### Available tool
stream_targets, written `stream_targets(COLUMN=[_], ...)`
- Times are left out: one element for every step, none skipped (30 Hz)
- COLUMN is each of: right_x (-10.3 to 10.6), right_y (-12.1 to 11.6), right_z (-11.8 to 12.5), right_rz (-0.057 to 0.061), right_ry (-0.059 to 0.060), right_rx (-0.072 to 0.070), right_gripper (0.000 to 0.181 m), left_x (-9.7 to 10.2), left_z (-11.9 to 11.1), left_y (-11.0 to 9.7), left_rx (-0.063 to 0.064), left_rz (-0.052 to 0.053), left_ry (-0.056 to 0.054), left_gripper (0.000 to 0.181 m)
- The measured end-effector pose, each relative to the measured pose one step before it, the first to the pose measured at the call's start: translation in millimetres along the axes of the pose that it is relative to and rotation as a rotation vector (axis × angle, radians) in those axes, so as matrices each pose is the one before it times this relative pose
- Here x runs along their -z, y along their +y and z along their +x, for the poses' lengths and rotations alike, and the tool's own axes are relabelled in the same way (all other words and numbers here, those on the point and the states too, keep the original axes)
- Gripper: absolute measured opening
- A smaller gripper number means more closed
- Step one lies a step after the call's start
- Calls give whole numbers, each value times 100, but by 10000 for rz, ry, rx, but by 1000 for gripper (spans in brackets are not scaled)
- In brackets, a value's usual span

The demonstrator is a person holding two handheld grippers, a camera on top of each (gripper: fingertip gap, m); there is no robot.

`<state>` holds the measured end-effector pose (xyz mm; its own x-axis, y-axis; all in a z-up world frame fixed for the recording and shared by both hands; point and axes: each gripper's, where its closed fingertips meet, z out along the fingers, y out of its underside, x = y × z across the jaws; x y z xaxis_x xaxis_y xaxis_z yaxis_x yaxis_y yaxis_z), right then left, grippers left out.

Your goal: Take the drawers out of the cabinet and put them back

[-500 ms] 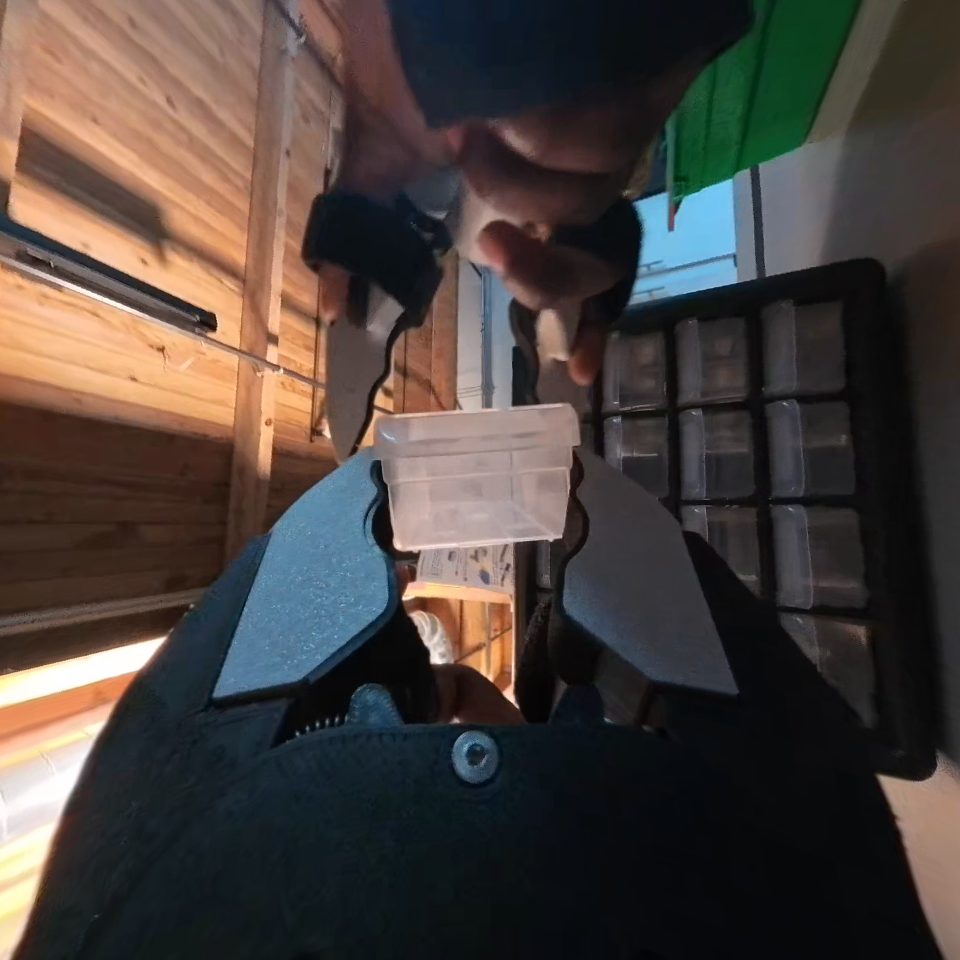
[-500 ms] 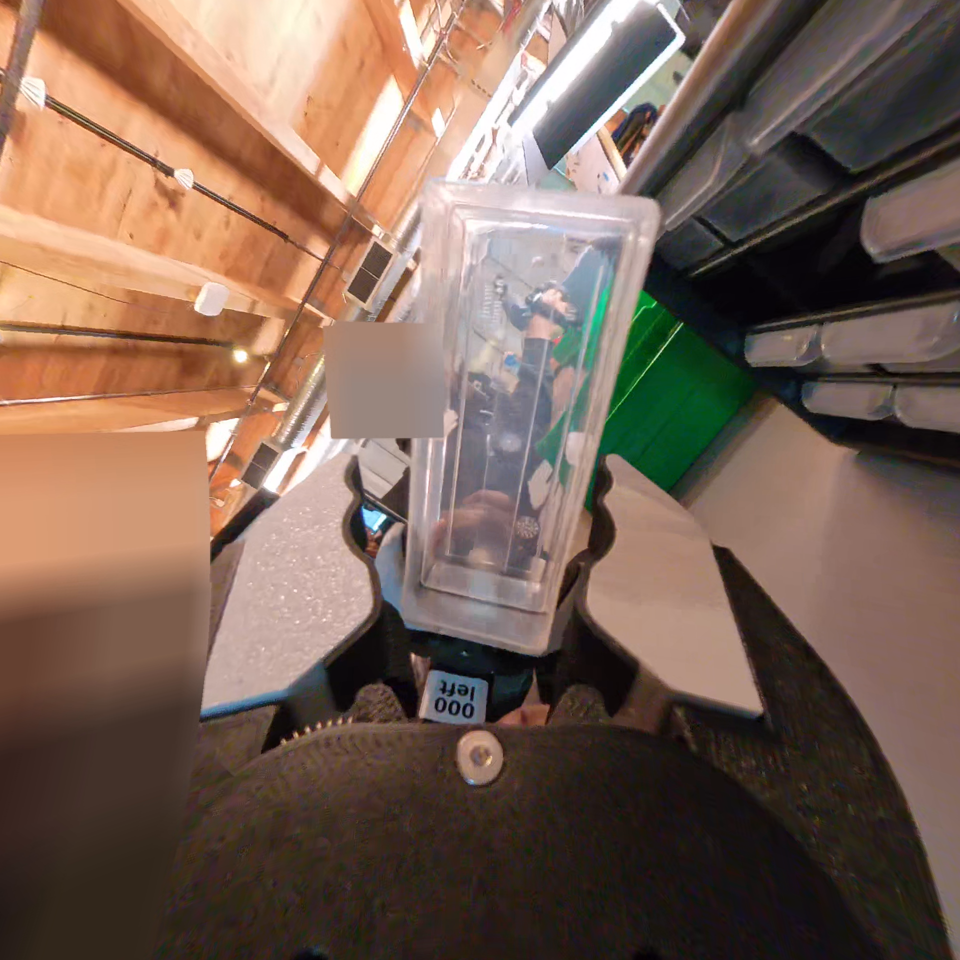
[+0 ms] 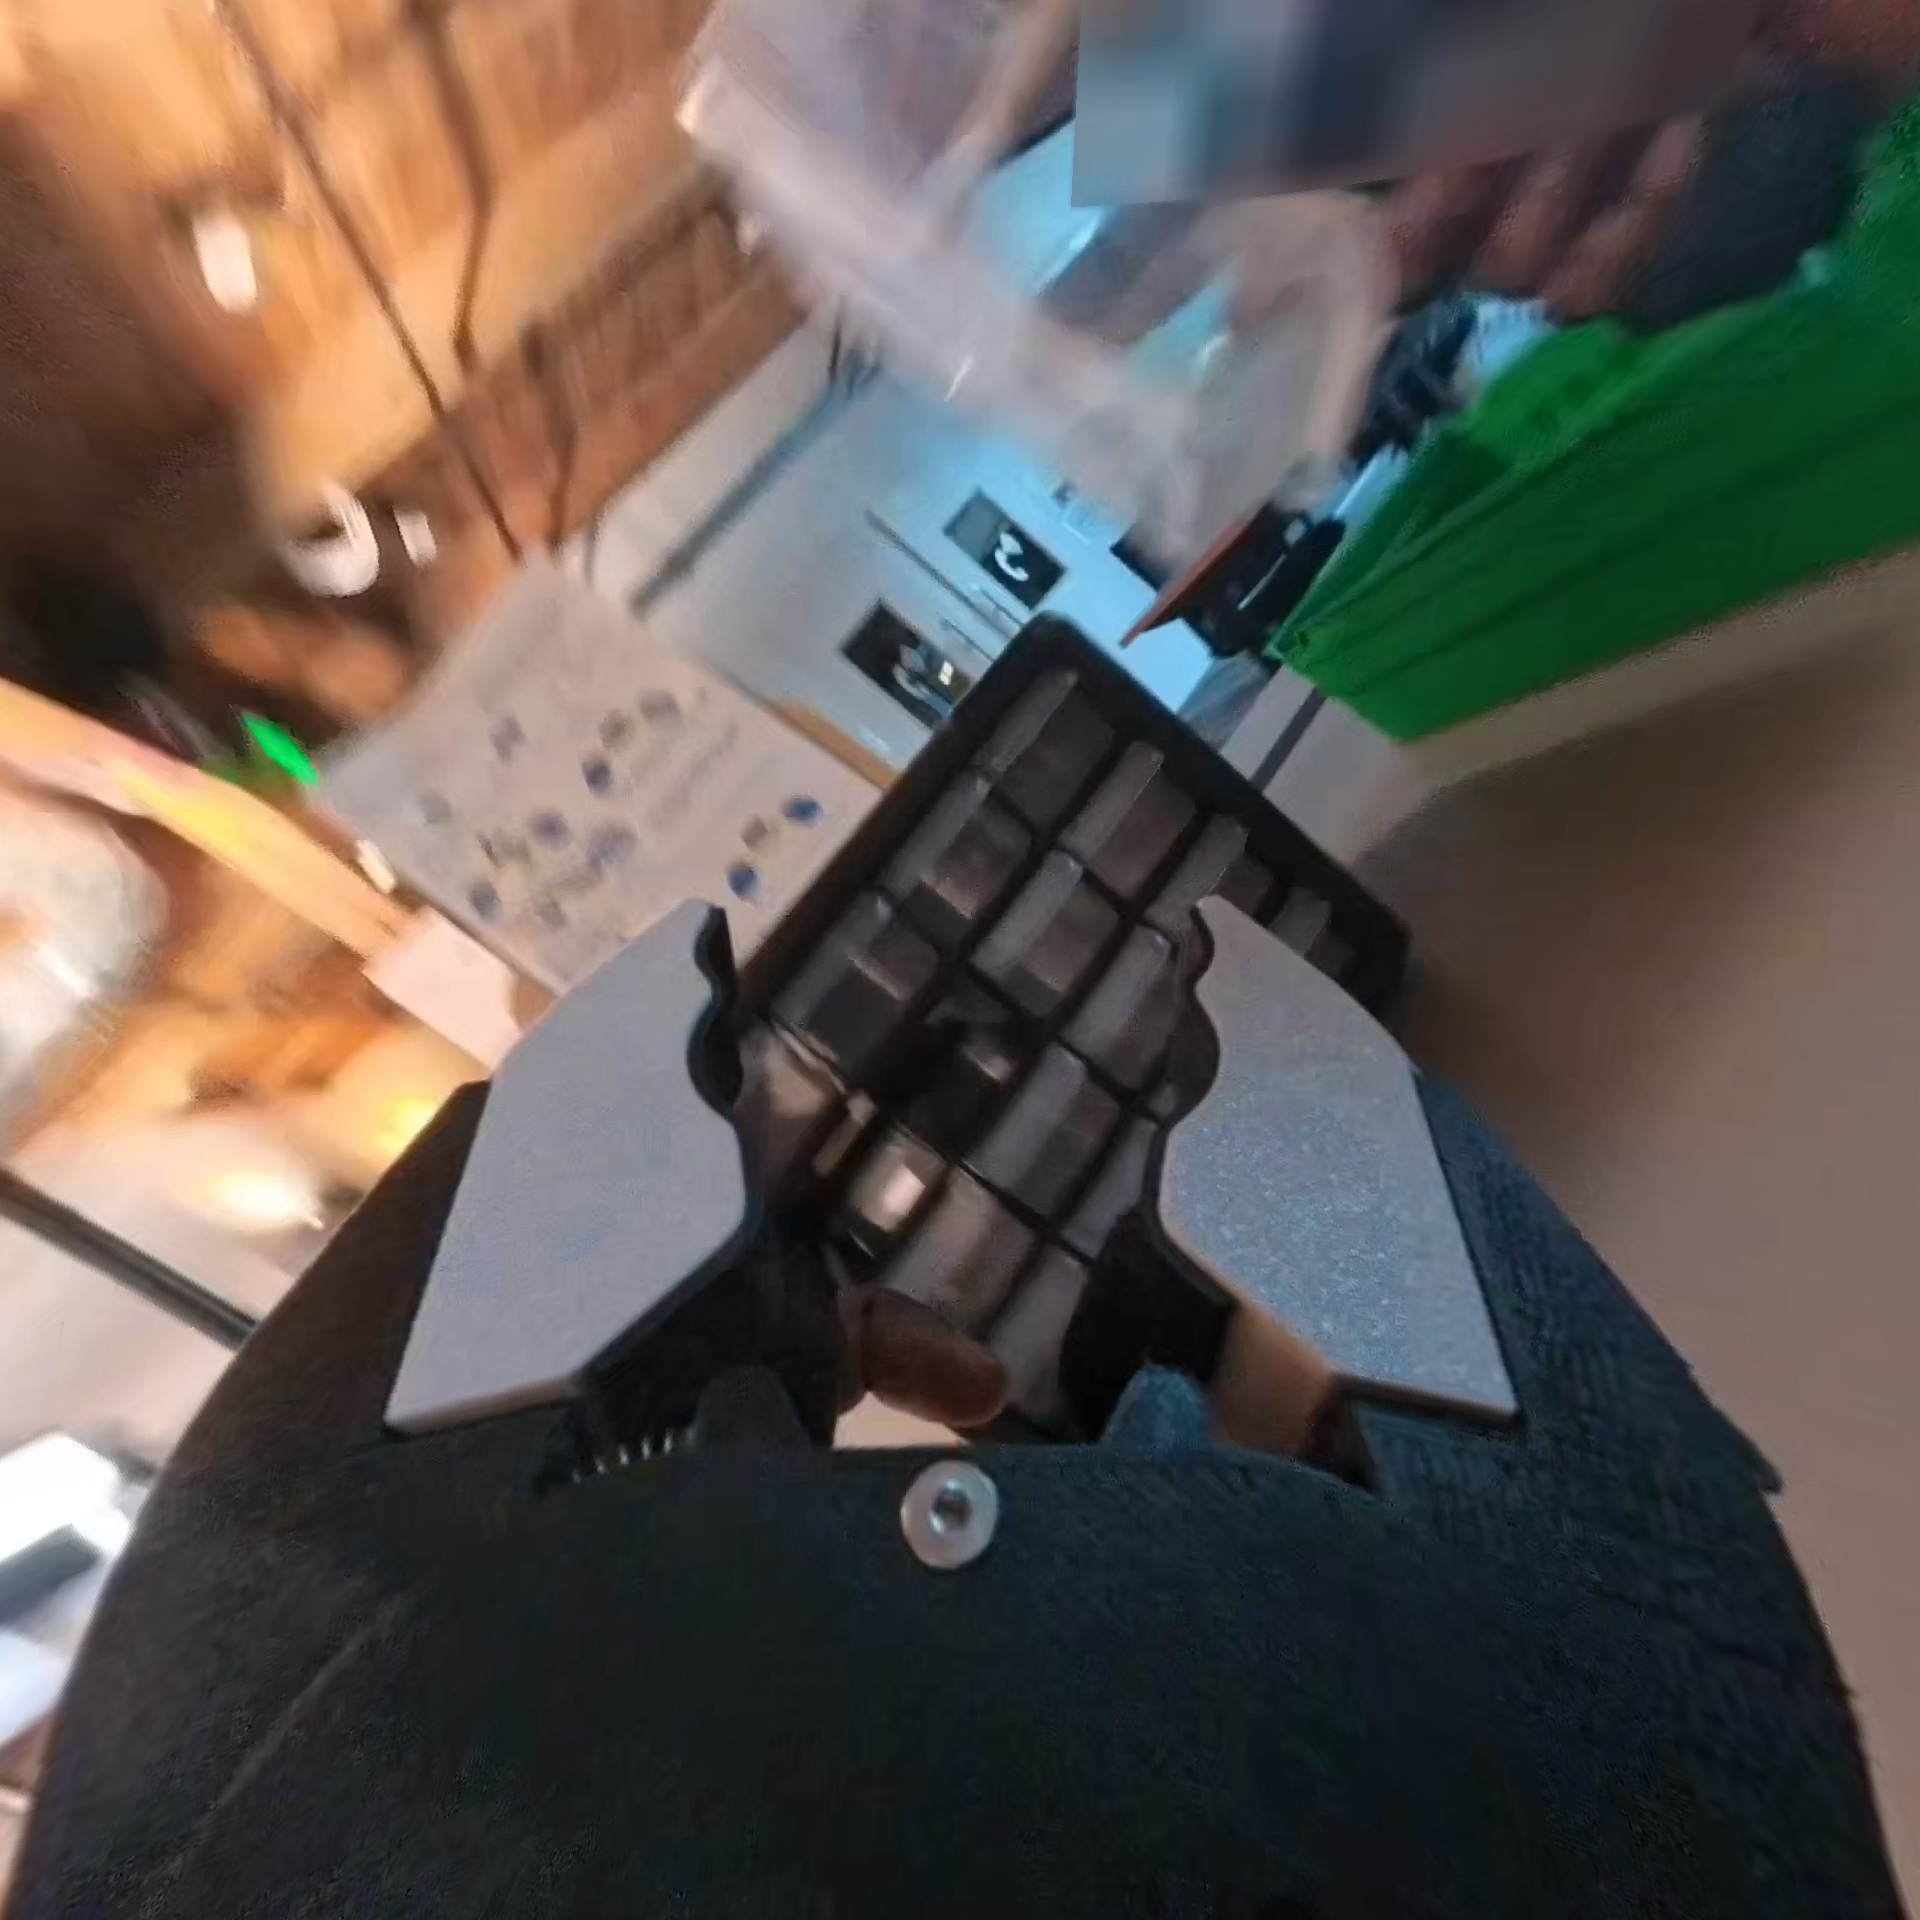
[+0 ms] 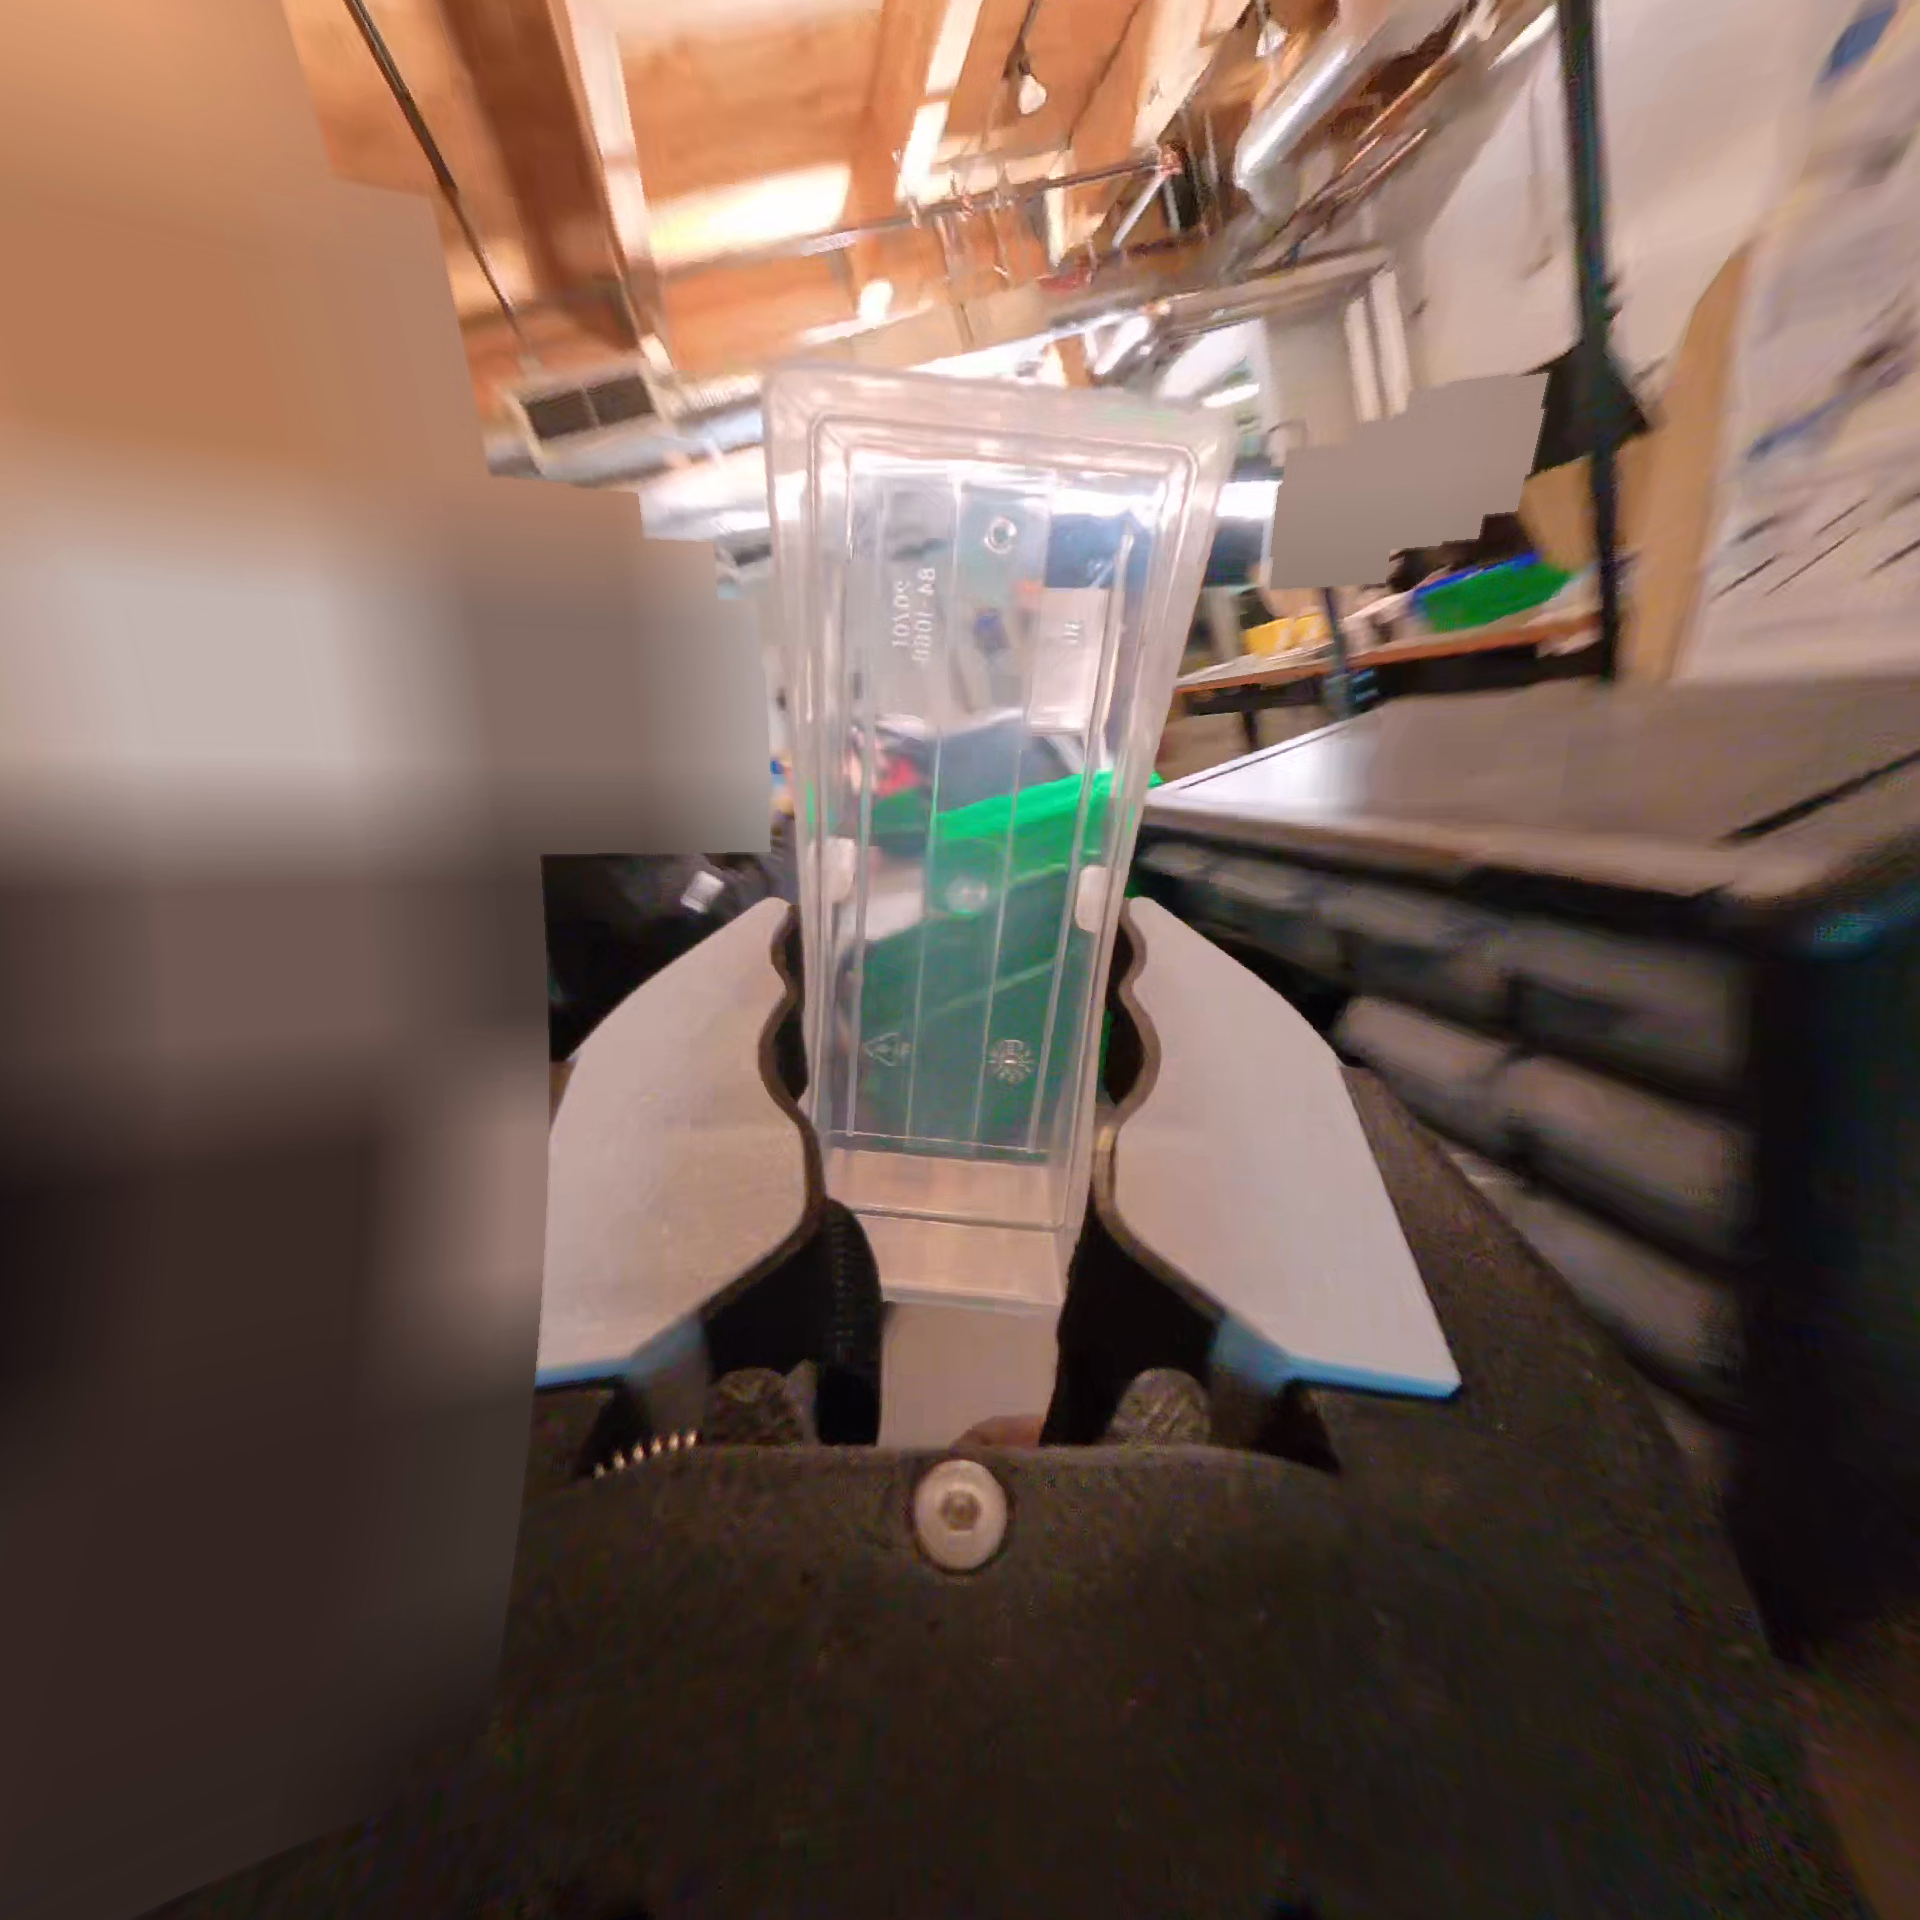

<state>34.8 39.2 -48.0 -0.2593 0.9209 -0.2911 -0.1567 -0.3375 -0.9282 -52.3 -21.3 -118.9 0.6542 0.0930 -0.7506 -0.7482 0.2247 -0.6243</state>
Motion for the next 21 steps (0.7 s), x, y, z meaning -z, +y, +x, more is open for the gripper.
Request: stream_targets(right_x=[1348,1459,1483,1486,1432,1325,1185,1041,855,524,145,-243,-553,-792,-967,-1066,-1095,-1078,-1045,-976,-887], right_y=[-1137,-1135,-995,-707,-298,332,1147,2018,2556,2719,2681,2355,2046,1864,1628,1366,1083,823,495,288,156], right_z=[422,672,928,1258,1446,1520,1386,1198,1318,1073,713,150,-459,-659,-653,-469,-373,-325,-268,-196,-205], right_rz=[-170,-126,-156,-289,-451,-675,-957,-1233,-1317,-1209,-1088,-834,-667,-672,-700,-703,-640,-553,-368,-229,-146], right_ry=[515,533,539,598,557,471,281,134,346,287,182,-60,-380,-473,-444,-326,-264,-248,-276,-310,-354], right_rx=[1096,1179,1113,962,966,1041,1024,1024,854,780,656,465,379,267,222,295,364,372,261,151,109], right_gripper=[56,56,56,56,56,56,56,57,57,57,57,57,58,58,58,59,59,59,59,59,59], left_x=[489,533,585,588,499,338,210,152,153,164,145,116,52,-9,-62,-93,-116,-99,-96,-86,-67], left_z=[-893,-988,-1163,-1206,-1048,-799,-572,-415,-415,-384,-326,-282,-105,69,163,160,134,120,116,130,115], left_y=[925,844,618,258,-152,-498,-681,-658,-573,-499,-415,-269,-67,119,250,275,241,196,161,152,143], left_rx=[1661,1650,1619,1610,1595,1527,1324,1013,664,298,-4,-153,-187,-146,-86,-60,-65,-91,-118,-131,-125], left_rz=[-211,-163,-33,147,307,413,400,289,198,192,207,172,76,-36,-108,-112,-79,-54,-44,-56,-72], left_ry=[-55,-71,-143,-115,47,198,271,225,63,-60,-129,-174,-107,-9,30,22,0,-11,-15,-4,6], left_gripper=[80,79,79,76,73,72,71,71,71,71,70,70,69,68,67,67,67,67,67,67,67])
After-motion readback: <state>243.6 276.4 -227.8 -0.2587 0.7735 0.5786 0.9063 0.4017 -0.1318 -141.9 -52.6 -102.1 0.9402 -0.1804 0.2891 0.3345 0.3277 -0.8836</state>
